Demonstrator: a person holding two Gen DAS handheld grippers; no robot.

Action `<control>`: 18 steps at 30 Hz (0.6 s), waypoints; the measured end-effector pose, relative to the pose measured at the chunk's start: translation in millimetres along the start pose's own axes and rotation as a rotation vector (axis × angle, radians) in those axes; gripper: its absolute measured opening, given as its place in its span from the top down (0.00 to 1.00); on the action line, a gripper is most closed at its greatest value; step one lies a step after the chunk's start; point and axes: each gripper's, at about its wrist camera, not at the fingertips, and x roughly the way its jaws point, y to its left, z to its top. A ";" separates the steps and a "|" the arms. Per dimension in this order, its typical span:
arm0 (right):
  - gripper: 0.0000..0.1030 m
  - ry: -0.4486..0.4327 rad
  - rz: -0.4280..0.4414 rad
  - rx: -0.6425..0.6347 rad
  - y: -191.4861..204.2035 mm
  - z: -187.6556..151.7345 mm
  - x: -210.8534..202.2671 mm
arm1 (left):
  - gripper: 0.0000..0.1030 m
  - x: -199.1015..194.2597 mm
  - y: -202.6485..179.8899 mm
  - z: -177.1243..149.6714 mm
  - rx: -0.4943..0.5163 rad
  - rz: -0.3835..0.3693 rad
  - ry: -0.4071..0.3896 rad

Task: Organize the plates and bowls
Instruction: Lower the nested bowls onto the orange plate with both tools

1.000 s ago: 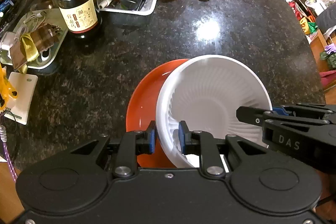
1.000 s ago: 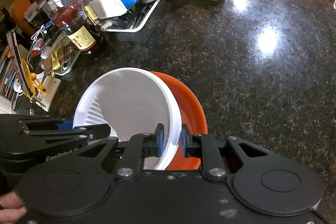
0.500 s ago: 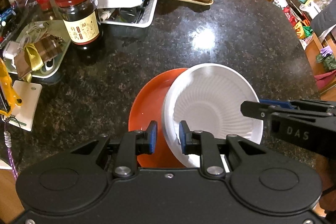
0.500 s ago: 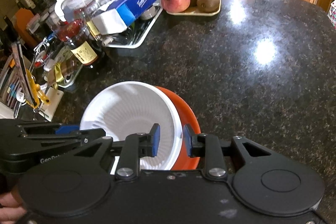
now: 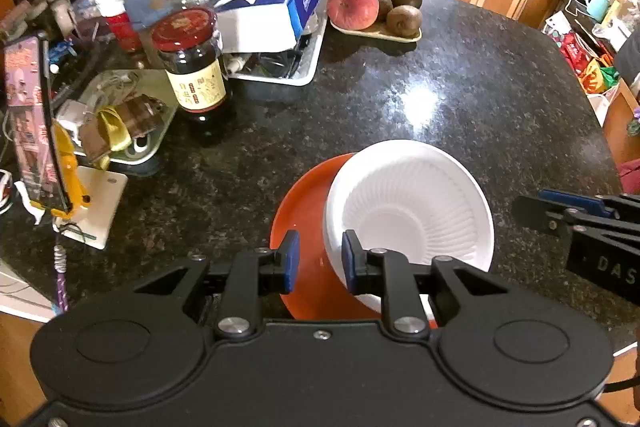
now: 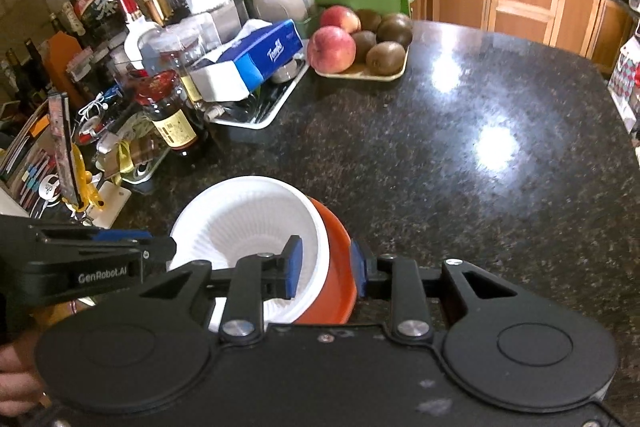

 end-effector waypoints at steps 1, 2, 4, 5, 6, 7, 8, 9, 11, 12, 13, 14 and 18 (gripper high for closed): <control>0.72 -0.005 -0.001 -0.002 -0.7 -1.4 -2.8 | 0.70 -1.6 -1.3 -1.2 0.002 0.004 -0.003; 0.72 -0.010 -0.003 -0.003 -2.0 -3.3 -6.0 | 0.70 -2.9 -3.1 -2.3 0.002 0.006 -0.004; 0.71 -0.013 -0.008 -0.002 -4.1 -7.1 -11.2 | 0.70 -4.2 -5.9 -4.7 0.000 0.005 0.001; 0.71 -0.012 -0.008 -0.001 -5.1 -9.3 -12.9 | 0.70 -4.8 -7.7 -6.3 -0.002 0.005 0.005; 0.71 -0.007 -0.008 0.002 -5.4 -11.4 -13.6 | 0.70 -4.8 -9.1 -7.9 -0.003 0.006 0.009; 0.71 0.001 -0.005 0.003 -5.9 -14.0 -14.1 | 0.70 -5.0 -10.5 -9.5 -0.004 0.010 0.010; 0.71 0.008 -0.003 0.004 -5.8 -16.0 -13.7 | 0.70 -5.4 -11.7 -11.7 -0.005 0.017 0.012; 0.71 0.016 -0.005 0.005 -5.9 -18.3 -13.5 | 0.70 -5.9 -12.8 -13.2 -0.006 0.023 0.014; 0.71 0.027 -0.011 0.001 -5.2 -22.9 -13.2 | 0.70 -7.1 -14.7 -17.2 -0.006 0.032 0.018; 0.71 0.030 -0.013 -0.004 -4.7 -24.7 -14.1 | 0.70 -7.5 -15.5 -18.9 -0.005 0.036 0.020; 0.71 0.036 -0.016 -0.011 -3.7 -27.2 -14.1 | 0.70 -8.2 -16.1 -20.7 -0.004 0.043 0.020; 0.70 0.040 -0.017 -0.015 -3.2 -28.7 -14.0 | 0.70 -8.6 -16.6 -22.5 -0.004 0.052 0.019; 0.69 0.044 -0.012 -0.020 -3.4 -30.7 -14.3 | 0.70 -9.2 -18.3 -27.5 -0.005 0.066 0.023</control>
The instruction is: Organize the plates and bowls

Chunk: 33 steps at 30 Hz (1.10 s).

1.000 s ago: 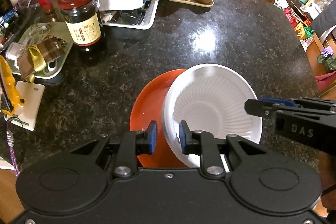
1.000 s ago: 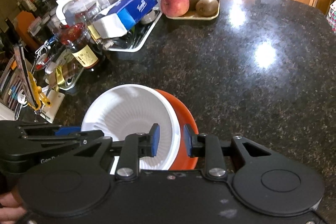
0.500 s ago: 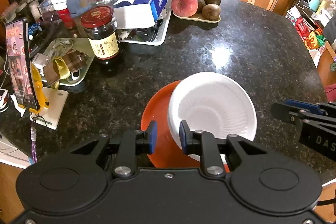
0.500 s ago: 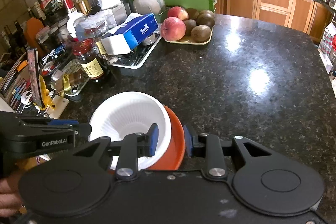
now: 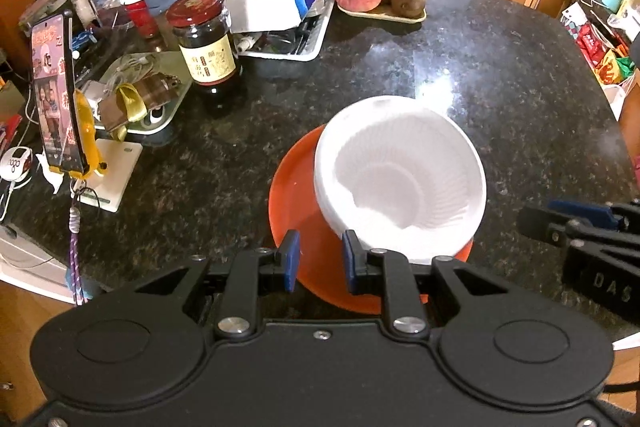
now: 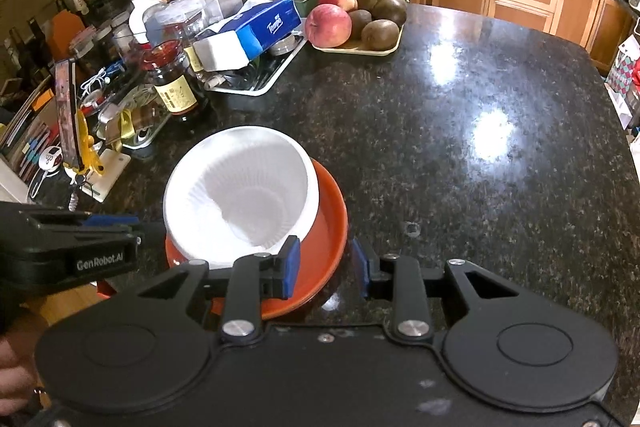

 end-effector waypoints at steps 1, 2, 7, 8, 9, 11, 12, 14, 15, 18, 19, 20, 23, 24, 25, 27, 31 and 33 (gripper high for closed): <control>0.68 -0.003 -0.002 -0.002 -0.2 0.1 -0.6 | 0.70 0.0 -0.1 -0.9 -0.004 -0.005 0.004; 0.67 -0.005 -0.004 -0.003 -0.2 -0.1 -1.1 | 0.70 -0.1 -0.2 -1.7 -0.007 -0.012 0.008; 0.65 -0.009 -0.002 -0.021 2.6 0.7 -1.5 | 0.70 -2.0 -1.4 -4.8 -0.014 -0.023 0.010; 0.65 -0.008 -0.002 -0.025 3.1 0.6 -1.3 | 0.70 -2.4 -1.2 -5.1 -0.017 -0.024 0.010; 0.64 -0.007 -0.002 -0.029 3.3 0.5 -1.1 | 0.70 -2.9 -1.3 -5.2 -0.018 -0.024 0.010; 0.64 -0.006 0.000 -0.033 3.5 0.5 -0.7 | 0.70 -2.8 -0.7 -5.7 -0.020 -0.023 0.009; 0.64 -0.005 0.001 -0.034 3.1 0.7 -0.7 | 0.70 -2.6 -0.6 -5.8 -0.021 -0.023 0.010; 0.64 -0.004 -0.001 -0.034 2.2 1.3 -0.7 | 0.70 -2.3 -0.9 -6.3 -0.021 -0.024 0.010; 0.64 -0.007 -0.003 -0.034 1.7 1.8 -1.1 | 0.70 -2.5 -1.0 -6.5 -0.021 -0.025 0.009; 0.63 -0.009 -0.011 -0.031 0.3 3.8 -0.5 | 0.70 -1.9 -1.7 -5.9 -0.018 -0.026 0.009; 0.63 -0.008 -0.014 -0.030 1.0 3.5 0.0 | 0.70 -1.8 -2.0 -5.5 -0.017 -0.026 0.007; 0.63 -0.004 -0.015 -0.029 0.5 3.6 0.8 | 0.70 -1.7 -2.3 -4.9 -0.018 -0.024 0.006; 0.63 0.006 -0.014 -0.024 -0.7 5.0 3.3 | 0.70 -1.2 -3.0 -3.3 -0.018 -0.025 0.006; 0.63 0.008 -0.013 -0.023 -1.1 5.5 3.8 | 0.70 -1.0 -3.1 -3.0 -0.018 -0.026 0.006; 0.63 0.009 -0.012 -0.023 -1.6 6.3 4.4 | 0.70 -0.9 -3.5 -2.6 -0.017 -0.026 0.006; 0.63 0.008 -0.012 -0.024 -1.5 7.2 4.9 | 0.70 -0.7 -4.0 -2.2 -0.017 -0.022 0.005; 0.63 0.015 -0.003 -0.030 -1.5 7.2 7.7 | 0.70 0.0 -5.6 -0.6 -0.023 -0.014 0.010; 0.63 0.018 0.002 -0.031 -1.7 7.1 8.2 | 0.70 0.2 -6.3 -0.3 -0.023 -0.009 0.010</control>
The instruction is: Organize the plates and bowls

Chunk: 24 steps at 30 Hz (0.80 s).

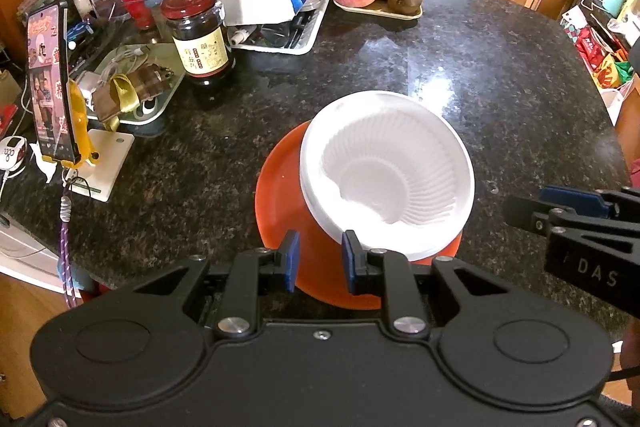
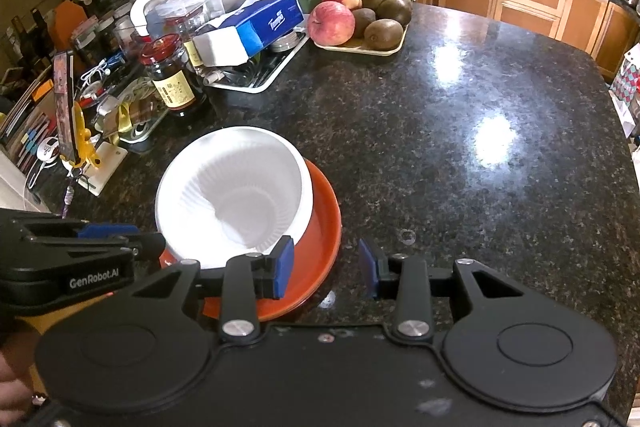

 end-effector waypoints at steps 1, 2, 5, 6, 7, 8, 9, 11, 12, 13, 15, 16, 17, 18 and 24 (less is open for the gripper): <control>0.63 0.000 0.002 0.000 -0.5 -0.1 0.1 | 0.70 0.0 -0.5 0.0 0.001 0.002 0.000; 0.63 -0.001 0.002 0.001 -1.1 -0.1 0.0 | 0.70 -0.2 -0.9 -0.1 0.001 0.003 -0.001; 0.63 -0.001 0.000 0.004 -2.5 0.5 0.1 | 0.70 -0.4 -1.2 0.0 0.000 0.004 -0.003; 0.63 -0.002 0.001 0.004 -3.0 0.4 0.0 | 0.70 -0.5 -1.6 0.1 0.000 0.004 -0.004; 0.63 -0.002 0.002 0.004 -3.6 0.2 -0.1 | 0.70 -0.9 -2.0 0.2 -0.002 0.005 -0.005; 0.63 -0.002 0.002 0.003 -3.7 0.1 -0.1 | 0.70 -1.2 -2.5 0.3 -0.004 0.004 -0.005; 0.63 -0.002 0.003 0.003 -3.8 0.1 0.0 | 0.70 -1.4 -2.8 0.4 -0.004 0.003 -0.006; 0.63 -0.002 0.005 0.003 -3.6 -0.1 -0.1 | 0.70 -1.8 -3.6 0.6 -0.005 0.005 -0.007; 0.63 -0.003 0.005 0.002 -3.6 -0.2 -0.3 | 0.70 -1.8 -3.9 0.5 -0.004 0.005 -0.007; 0.63 -0.004 0.006 0.002 -3.5 -0.3 -0.5 | 0.70 -1.9 -4.1 0.3 -0.004 0.006 -0.007; 0.63 -0.005 0.007 0.002 -3.6 -0.6 -0.6 | 0.70 -2.2 -3.9 0.3 -0.007 0.007 -0.006; 0.63 -0.006 0.006 0.002 -3.6 -0.6 -0.7 | 0.70 -2.4 -4.0 0.0 -0.007 0.008 -0.006; 0.63 -0.005 0.007 0.002 -3.7 -0.5 -0.6 | 0.70 -2.6 -3.9 -0.4 -0.008 0.009 -0.006; 0.63 -0.005 0.008 0.002 -3.7 -0.5 -0.5 | 0.70 -2.8 -3.8 -0.6 -0.009 0.008 -0.006; 0.63 -0.009 0.008 0.000 -3.3 -1.0 -2.2 | 0.70 -3.2 -2.5 -1.7 -0.014 0.008 -0.007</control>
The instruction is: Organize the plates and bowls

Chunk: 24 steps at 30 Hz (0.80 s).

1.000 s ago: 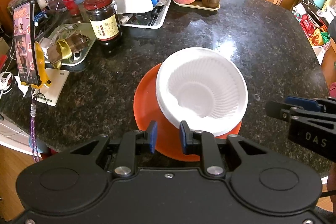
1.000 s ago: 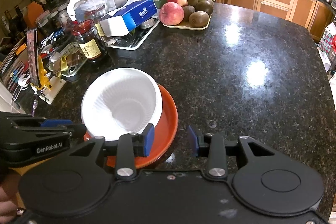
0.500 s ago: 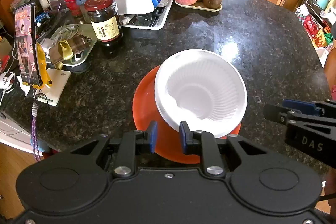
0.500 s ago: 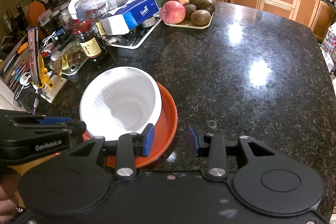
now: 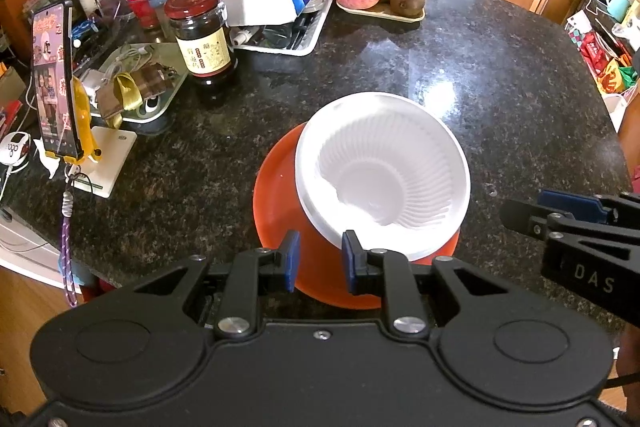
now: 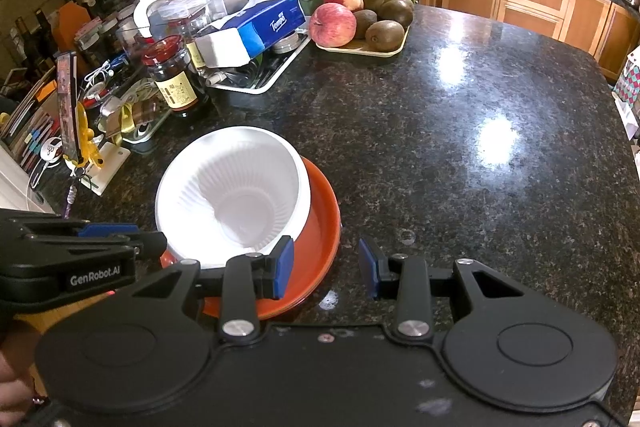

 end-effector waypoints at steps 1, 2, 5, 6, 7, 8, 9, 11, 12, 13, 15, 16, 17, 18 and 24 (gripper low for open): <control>0.63 -0.001 0.000 0.000 0.1 -0.1 -0.2 | 0.70 0.0 0.1 0.2 0.001 -0.001 -0.002; 0.63 -0.002 -0.001 0.001 0.2 -0.1 -0.4 | 0.70 -0.2 0.0 0.3 0.001 -0.001 -0.002; 0.63 -0.004 -0.002 0.002 0.3 -0.4 -0.7 | 0.70 -0.3 -0.3 0.5 0.003 -0.001 -0.003; 0.63 -0.004 -0.001 0.003 0.2 -0.6 -0.6 | 0.70 -0.1 -0.5 0.5 0.004 -0.001 -0.003; 0.63 -0.004 0.000 0.002 0.2 -0.6 -0.6 | 0.70 -0.1 -0.4 0.4 0.003 -0.001 -0.003; 0.63 -0.004 0.000 0.002 0.5 -0.5 -0.7 | 0.70 -0.1 -0.3 0.4 0.002 -0.002 -0.003; 0.63 -0.004 0.000 0.002 0.4 -0.5 -0.7 | 0.70 -0.1 -0.3 0.4 0.003 -0.002 -0.003; 0.63 -0.005 0.000 0.001 0.8 -0.5 -0.7 | 0.70 -0.1 -0.6 0.4 0.002 0.001 -0.003; 0.63 -0.005 0.001 0.000 1.0 -0.3 -0.5 | 0.70 0.0 -0.6 0.5 0.002 0.001 -0.003; 0.63 -0.005 0.000 0.001 1.2 -0.6 -0.7 | 0.70 0.3 -0.6 0.7 0.000 0.002 -0.001; 0.63 -0.005 0.000 0.001 1.2 -0.7 -0.7 | 0.70 0.3 -0.3 0.5 -0.001 0.002 0.000; 0.63 -0.005 0.001 0.001 1.5 -0.8 -1.0 | 0.70 0.3 -0.2 0.5 -0.001 0.001 0.000; 0.63 -0.005 0.000 0.001 1.5 -0.7 -0.9 | 0.70 0.2 -0.2 0.5 -0.001 0.002 0.000; 0.63 -0.006 0.001 0.001 1.9 -0.6 -0.9 | 0.70 0.2 -0.2 0.4 -0.001 0.001 -0.001; 0.63 -0.005 0.001 0.002 1.6 -0.6 -0.7 | 0.70 1.8 0.3 0.9 -0.005 -0.002 0.003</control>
